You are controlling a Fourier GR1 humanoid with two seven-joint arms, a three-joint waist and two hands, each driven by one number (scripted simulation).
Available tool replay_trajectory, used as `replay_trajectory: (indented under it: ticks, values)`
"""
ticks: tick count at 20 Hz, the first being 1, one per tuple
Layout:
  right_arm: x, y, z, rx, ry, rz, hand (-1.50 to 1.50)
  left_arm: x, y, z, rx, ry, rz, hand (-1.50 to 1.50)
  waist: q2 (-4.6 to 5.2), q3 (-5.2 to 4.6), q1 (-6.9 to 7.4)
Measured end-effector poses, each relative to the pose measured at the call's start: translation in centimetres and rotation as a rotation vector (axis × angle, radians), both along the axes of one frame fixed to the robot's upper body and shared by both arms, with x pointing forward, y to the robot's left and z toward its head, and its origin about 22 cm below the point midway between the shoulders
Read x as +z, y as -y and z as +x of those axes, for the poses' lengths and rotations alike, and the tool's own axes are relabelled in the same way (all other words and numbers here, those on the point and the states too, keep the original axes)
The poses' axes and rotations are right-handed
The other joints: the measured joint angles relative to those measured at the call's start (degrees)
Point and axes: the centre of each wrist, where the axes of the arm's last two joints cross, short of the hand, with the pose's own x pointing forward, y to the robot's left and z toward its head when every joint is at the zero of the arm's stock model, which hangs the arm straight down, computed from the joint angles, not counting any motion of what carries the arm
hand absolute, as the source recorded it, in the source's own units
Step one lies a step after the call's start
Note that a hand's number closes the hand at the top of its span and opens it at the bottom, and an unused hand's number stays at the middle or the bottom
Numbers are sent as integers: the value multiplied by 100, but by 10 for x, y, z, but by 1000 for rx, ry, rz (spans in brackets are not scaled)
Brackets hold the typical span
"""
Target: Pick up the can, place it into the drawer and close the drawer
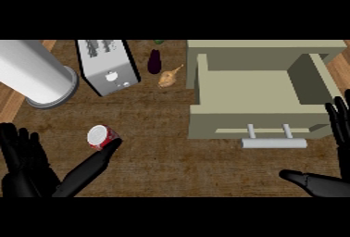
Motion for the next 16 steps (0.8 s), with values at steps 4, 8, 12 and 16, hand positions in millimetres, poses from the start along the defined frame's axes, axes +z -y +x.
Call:
replay_trajectory:
  ticks: [4, 8, 12, 16]
  values:
    - [0, 0, 0, -3, 12, -3, -150, -16, 3, 11, 2, -28, -15, -150, 1, -3, 2]
    - [-1, 2, -6, -6, 12, -8, -150, -34, 7, 21, 9, -61, -31, -150, 0, -4, -1]
    - [2, 5, -9, -3, 15, -13, -150, -60, 15, 30, 15, -90, -29, -150, 2, -6, -11]
    - [5, 4, -15, -3, 18, -11, -150, -81, 14, 28, 35, -114, -37, -150, -1, -7, -4]
